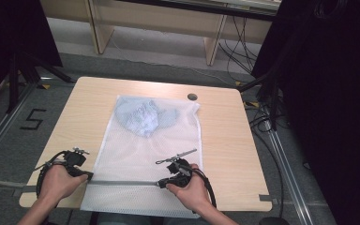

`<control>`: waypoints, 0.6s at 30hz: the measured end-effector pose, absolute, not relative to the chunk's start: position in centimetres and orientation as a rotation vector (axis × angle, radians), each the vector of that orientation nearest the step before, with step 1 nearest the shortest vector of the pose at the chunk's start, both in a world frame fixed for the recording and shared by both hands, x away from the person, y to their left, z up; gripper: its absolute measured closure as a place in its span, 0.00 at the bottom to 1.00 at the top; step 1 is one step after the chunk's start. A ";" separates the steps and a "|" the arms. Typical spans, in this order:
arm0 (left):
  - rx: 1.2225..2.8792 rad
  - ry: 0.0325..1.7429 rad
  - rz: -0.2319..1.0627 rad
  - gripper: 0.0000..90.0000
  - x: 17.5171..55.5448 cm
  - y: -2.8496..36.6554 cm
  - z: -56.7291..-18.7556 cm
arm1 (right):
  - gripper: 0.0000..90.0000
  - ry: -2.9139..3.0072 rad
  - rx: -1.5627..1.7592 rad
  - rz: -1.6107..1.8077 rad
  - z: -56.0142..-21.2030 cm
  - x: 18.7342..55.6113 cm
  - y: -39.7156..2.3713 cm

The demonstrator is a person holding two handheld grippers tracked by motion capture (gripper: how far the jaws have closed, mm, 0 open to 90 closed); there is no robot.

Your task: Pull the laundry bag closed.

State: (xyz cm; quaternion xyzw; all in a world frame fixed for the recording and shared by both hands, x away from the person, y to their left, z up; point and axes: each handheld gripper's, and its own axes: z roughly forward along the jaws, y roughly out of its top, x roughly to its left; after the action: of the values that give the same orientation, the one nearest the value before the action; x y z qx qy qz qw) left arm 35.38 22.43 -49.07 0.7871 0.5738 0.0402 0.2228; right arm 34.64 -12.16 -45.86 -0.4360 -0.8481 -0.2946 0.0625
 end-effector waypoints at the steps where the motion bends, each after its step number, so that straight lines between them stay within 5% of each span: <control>1: 2.179 1.585 0.109 1.00 35.4 22.4 -49.0 | 0.97 -2.565 -1.319 -0.890 -45.9 34.6 -12.2; 18: 2.191 1.577 0.112 1.00 35.4 22.5 -49.0 | 0.97 -2.560 -1.332 -0.892 -45.8 34.5 -12.9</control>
State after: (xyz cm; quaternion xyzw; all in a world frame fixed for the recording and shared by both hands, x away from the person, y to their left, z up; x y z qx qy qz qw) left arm 35.38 22.49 -49.02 0.7914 0.5695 0.0405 0.2182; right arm 34.52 -12.90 -45.81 -0.4401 -0.8460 -0.2948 0.0603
